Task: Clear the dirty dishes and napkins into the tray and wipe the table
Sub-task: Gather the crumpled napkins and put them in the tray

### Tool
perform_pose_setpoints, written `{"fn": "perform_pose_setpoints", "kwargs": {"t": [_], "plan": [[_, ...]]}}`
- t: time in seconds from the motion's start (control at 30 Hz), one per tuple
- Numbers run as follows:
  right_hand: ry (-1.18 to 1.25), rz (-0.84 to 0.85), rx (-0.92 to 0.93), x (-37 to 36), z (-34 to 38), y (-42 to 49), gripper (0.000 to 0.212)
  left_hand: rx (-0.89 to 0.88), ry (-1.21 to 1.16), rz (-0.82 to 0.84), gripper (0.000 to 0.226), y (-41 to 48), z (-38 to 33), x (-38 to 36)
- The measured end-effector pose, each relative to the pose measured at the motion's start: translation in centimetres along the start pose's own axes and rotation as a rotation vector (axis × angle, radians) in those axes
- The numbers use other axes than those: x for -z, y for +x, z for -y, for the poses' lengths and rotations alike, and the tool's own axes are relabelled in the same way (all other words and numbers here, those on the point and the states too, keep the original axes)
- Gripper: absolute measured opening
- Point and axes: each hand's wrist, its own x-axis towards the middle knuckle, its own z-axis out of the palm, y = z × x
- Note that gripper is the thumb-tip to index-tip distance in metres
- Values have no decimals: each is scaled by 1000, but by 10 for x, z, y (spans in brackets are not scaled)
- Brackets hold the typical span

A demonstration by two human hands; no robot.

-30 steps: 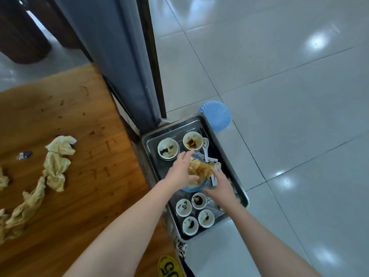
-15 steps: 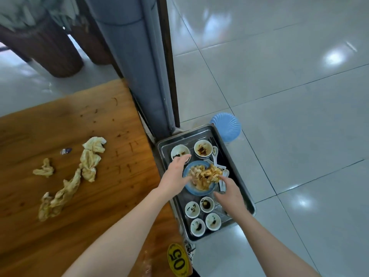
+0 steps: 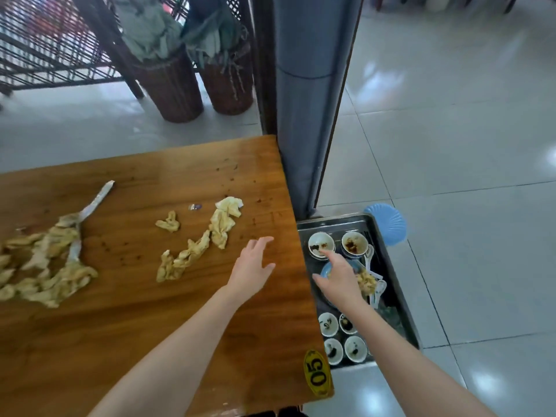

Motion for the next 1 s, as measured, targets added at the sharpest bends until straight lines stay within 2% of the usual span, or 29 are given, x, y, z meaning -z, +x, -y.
{"fn": "perform_pose_setpoints", "kwargs": {"t": [0.33,0.63,0.77,0.87,1.0], "plan": [[-83,100,107,-71,91,29,61,181,-33,-139,57,-35,106,66],[-185,115,182,-118,149,89,67,256,-87,-203,59,-31,176,92],[-258,136,246,-135,165,122,71,255,-113,-175,68,-22,195,95],[-354,154,223,-148,172,143,81,211,-113,-121,76,-19,205,93],[-479,210,193,-161,170,156,89,163,-128,-129,79,-13,207,86]]}}
